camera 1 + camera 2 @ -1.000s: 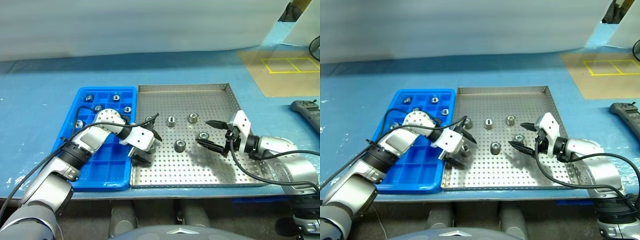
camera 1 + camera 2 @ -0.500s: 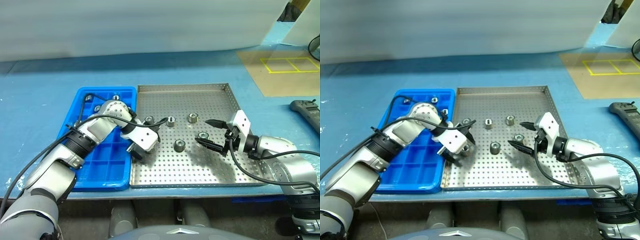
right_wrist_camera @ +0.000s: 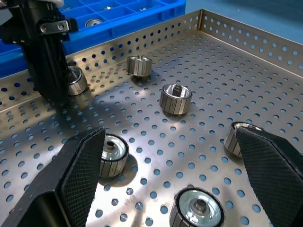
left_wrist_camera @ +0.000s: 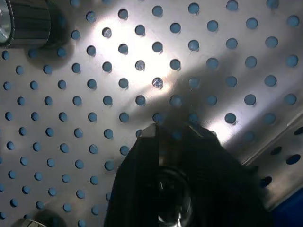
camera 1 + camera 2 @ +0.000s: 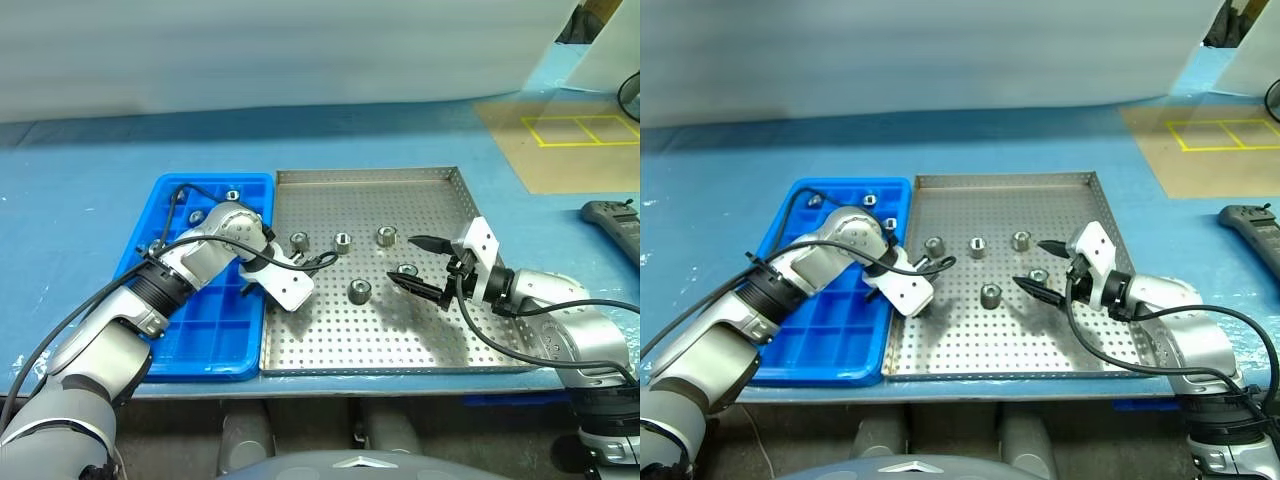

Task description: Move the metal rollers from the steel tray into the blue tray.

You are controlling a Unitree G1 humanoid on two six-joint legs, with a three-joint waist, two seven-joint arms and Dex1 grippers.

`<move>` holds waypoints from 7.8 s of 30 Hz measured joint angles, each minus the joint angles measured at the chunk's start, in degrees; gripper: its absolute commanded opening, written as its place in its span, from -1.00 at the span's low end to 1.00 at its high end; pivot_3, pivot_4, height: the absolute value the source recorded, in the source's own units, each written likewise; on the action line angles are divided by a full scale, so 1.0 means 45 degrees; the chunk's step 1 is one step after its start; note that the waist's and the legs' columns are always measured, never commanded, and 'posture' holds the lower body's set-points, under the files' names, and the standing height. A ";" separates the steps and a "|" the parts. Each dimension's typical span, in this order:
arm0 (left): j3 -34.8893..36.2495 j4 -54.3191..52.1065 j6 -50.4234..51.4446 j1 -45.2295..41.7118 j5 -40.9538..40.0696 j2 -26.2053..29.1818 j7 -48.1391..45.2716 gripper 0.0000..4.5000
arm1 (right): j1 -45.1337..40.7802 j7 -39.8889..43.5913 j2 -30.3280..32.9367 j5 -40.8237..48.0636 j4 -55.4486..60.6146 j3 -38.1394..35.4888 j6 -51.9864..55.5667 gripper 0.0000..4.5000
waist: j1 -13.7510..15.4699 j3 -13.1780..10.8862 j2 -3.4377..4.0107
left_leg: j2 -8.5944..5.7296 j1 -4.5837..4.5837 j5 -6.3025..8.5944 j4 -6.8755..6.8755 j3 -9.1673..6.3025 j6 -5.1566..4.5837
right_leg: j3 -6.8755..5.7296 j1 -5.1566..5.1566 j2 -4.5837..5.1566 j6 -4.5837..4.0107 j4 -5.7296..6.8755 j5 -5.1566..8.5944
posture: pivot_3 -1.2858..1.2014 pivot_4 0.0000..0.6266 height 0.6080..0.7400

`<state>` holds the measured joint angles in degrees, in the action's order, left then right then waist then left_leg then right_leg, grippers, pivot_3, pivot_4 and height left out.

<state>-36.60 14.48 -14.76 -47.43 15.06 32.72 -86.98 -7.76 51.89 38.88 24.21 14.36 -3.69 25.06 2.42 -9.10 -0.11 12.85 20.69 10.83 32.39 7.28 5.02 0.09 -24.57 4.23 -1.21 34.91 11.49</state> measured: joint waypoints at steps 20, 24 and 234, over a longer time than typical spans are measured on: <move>0.0142 0.0559 -0.0217 -0.0455 0.0401 -0.0540 0.1180 0.62 | 0.0012 -0.0285 -0.0225 -0.0001 0.0003 0.0107 0.0106 1.00 | 0.0024 0.0001 0.0002 | 0.0000 0.0021 0.0010 -0.0006 -0.0002 -0.0021 | -0.0012 0.0012 0.0005 0.0001 -0.0038 0.0000 | -0.06 -0.52 1.00; 0.0104 0.0865 -0.0378 -0.0902 0.0781 -0.0520 0.1209 0.62 | 0.0018 -0.0400 -0.0298 -0.0002 0.0003 0.0137 0.0116 1.00 | -0.0006 0.0001 0.0002 | 0.0001 0.0019 0.0009 -0.0010 -0.0001 -0.0019 | -0.0011 0.0007 0.0002 0.0001 -0.0037 0.0000 | -0.06 -0.52 1.00; 1.0759 -0.8864 0.4691 1.4565 -0.1169 -0.5362 2.0120 -0.16 | -0.3615 0.1773 -0.2456 -0.1172 -0.3775 0.3037 -0.1293 1.00 | 0.0757 -0.0020 -0.0039 | 0.0036 0.0218 0.0070 -0.0005 -0.0045 -0.0129 | -0.0123 -0.0123 0.0009 0.0009 -0.0149 0.0001 | 0.24 -0.52 1.00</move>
<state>11.81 -25.41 6.35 18.11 9.79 8.59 3.56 -24.03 59.87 27.83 18.93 -2.62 9.97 19.24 5.83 -9.19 -0.28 13.01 21.67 11.14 32.36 7.08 4.44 -0.46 -25.13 4.27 -1.17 34.24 11.49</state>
